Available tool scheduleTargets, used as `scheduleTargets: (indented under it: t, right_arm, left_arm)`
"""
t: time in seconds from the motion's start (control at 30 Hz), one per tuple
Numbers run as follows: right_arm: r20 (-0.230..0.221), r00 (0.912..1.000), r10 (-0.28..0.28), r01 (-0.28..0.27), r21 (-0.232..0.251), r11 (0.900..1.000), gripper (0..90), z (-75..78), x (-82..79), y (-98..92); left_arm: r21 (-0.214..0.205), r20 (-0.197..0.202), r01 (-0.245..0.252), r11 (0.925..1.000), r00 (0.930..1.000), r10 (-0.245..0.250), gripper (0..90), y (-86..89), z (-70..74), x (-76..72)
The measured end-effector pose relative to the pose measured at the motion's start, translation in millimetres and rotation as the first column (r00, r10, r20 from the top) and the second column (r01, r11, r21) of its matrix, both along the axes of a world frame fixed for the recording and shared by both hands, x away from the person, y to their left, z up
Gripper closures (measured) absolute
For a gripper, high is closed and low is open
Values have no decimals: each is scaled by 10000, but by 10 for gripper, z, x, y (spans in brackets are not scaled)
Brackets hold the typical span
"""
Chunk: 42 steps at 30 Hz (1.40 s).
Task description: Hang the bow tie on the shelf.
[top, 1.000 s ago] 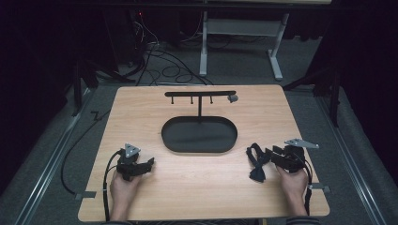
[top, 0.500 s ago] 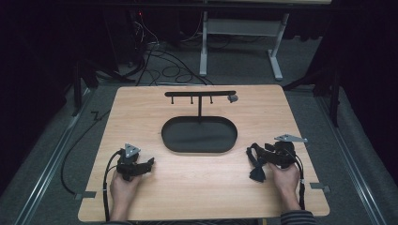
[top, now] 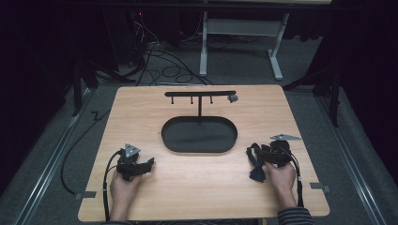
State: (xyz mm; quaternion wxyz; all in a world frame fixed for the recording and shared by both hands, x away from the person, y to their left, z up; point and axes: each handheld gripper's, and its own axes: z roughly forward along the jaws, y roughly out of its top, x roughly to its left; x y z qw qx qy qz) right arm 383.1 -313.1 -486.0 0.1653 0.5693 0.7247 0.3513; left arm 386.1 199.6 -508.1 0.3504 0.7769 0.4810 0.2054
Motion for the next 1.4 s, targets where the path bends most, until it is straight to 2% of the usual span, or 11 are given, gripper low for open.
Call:
scheduleTargets:
  t: [0.3, 0.47, 1.0, 1.4]
  right_arm:
    - [-46, 9995, 299, -300, -169, 9994, 814, -20, 4, 41]
    - [198, 9987, 467, -463, -205, 9987, 882, 9, -22, 51]
    - [731, 9947, 729, -718, -175, 9973, 900, 131, -108, 55]
    - [1130, 9896, 894, -870, -258, 9959, 900, 297, -155, 109]
  left_arm:
    - [1, 0, 0, 10000, 10000, 0, 265, 0, 0, 0]
    - [-12, 6, -7, 10000, 10000, 7, 266, -1, -1, 0]
    - [-9, 2, -5, 10000, 10000, 5, 265, 0, 0, 0]
    - [-8, 1, -4, 10000, 10000, 4, 265, 0, 0, 0]
